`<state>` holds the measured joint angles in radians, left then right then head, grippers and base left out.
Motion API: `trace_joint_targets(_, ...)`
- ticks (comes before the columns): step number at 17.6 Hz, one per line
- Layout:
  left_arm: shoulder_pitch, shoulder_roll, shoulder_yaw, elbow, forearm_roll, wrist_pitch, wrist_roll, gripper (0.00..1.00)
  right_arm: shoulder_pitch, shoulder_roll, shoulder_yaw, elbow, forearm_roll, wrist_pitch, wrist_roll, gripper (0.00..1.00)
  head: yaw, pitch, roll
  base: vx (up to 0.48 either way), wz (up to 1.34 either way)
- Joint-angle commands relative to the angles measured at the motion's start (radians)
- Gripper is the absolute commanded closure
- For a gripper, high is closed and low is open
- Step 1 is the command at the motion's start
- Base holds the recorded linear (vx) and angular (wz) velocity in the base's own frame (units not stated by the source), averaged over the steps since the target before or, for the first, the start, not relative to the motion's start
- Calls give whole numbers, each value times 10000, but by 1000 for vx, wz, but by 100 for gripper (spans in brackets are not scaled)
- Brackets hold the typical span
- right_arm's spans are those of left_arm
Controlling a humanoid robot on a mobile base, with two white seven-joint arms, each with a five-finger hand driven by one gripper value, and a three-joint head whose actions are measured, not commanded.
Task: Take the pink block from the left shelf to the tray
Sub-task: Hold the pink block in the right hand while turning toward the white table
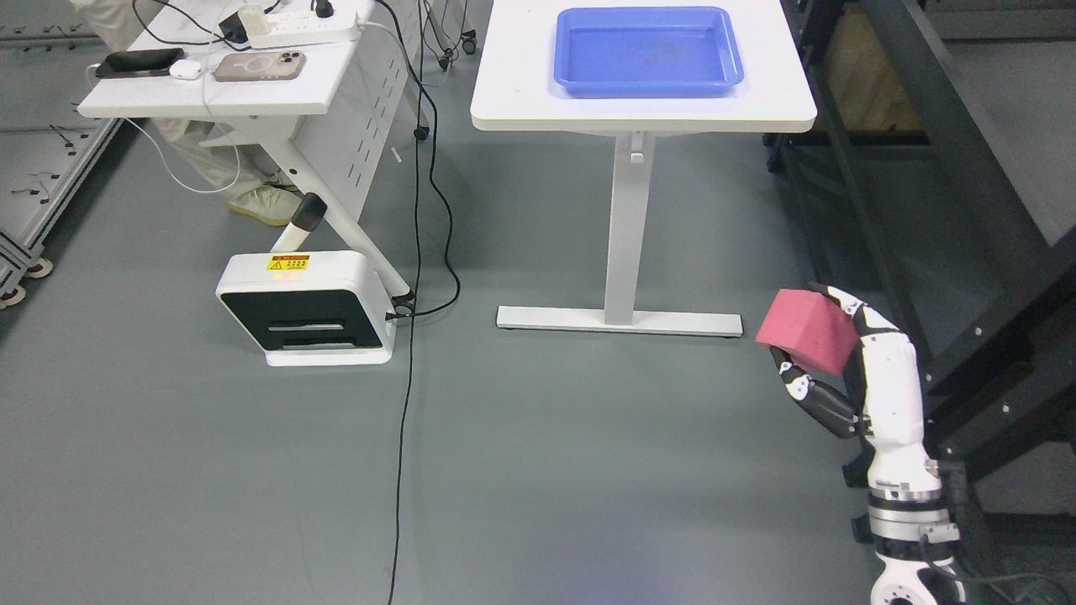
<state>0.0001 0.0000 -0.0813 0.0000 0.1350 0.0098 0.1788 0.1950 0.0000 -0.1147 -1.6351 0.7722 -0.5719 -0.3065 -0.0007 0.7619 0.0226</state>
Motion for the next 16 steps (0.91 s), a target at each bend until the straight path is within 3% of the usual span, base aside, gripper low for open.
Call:
trace_joint_targets(1, -308, 175, 0, -175, 0, -6, 6, 0, 28, -175, 42, -1, 9, -3, -3, 95, 0, 0, 0, 249, 166)
trace_joint_targets(16, -293, 175, 0, -175, 0, -6, 6, 0, 136, -175, 426, -1, 116, -279, 134, 95, 0, 3, 0, 290, -43)
